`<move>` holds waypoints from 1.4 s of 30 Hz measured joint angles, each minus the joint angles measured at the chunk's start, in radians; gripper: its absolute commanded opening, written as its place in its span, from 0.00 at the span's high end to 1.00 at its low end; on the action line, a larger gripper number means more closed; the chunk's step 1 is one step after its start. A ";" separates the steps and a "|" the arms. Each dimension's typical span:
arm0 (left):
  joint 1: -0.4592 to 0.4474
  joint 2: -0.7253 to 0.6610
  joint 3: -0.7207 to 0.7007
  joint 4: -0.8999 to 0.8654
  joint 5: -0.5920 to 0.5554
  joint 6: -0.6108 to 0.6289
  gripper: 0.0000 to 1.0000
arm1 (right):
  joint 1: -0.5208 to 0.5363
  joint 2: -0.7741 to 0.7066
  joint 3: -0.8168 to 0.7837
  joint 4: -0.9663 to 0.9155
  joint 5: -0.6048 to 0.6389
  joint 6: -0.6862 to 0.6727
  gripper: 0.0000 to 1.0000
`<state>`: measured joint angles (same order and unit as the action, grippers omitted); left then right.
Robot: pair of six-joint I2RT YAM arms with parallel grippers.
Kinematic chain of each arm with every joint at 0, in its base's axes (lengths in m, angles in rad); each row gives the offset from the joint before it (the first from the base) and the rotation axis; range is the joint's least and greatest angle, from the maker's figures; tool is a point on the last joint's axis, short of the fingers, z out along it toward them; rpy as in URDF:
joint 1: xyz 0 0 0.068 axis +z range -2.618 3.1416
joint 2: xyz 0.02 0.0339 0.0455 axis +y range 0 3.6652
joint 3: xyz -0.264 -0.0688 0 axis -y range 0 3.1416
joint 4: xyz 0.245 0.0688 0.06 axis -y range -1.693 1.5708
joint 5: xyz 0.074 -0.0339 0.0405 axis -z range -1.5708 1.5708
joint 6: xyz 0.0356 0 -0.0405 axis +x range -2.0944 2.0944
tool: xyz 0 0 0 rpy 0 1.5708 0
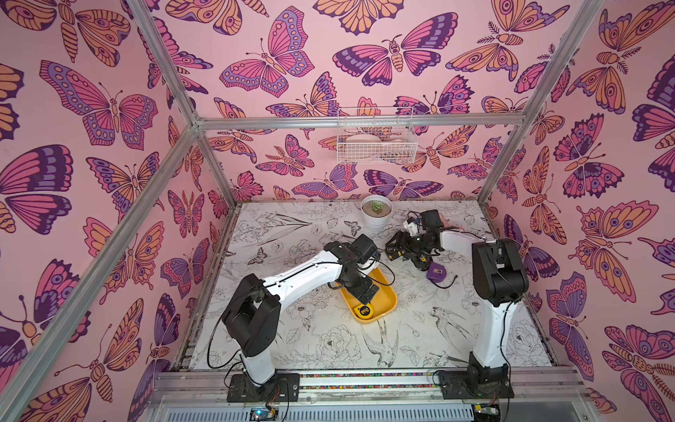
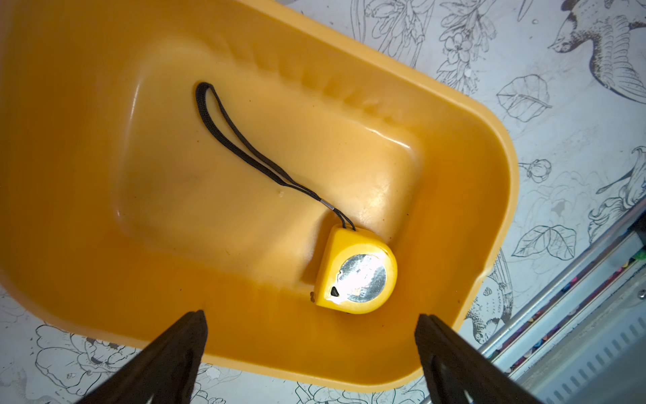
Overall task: Take the tape measure out of the storage box
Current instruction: Place the tape measure at the center of the board, then pick up the tape measure from the storage box.
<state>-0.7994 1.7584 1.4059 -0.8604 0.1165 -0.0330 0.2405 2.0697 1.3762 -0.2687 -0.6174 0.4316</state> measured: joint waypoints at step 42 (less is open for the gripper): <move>-0.109 0.332 0.173 -0.105 -0.199 -0.055 0.29 | -0.002 -0.477 -0.122 -0.198 0.255 -0.177 0.01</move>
<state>-0.9089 2.0899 1.5787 -0.9653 -0.0826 -0.0883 0.2390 1.5925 1.2545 -0.4664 -0.3622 0.2543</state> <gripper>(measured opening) 0.720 0.988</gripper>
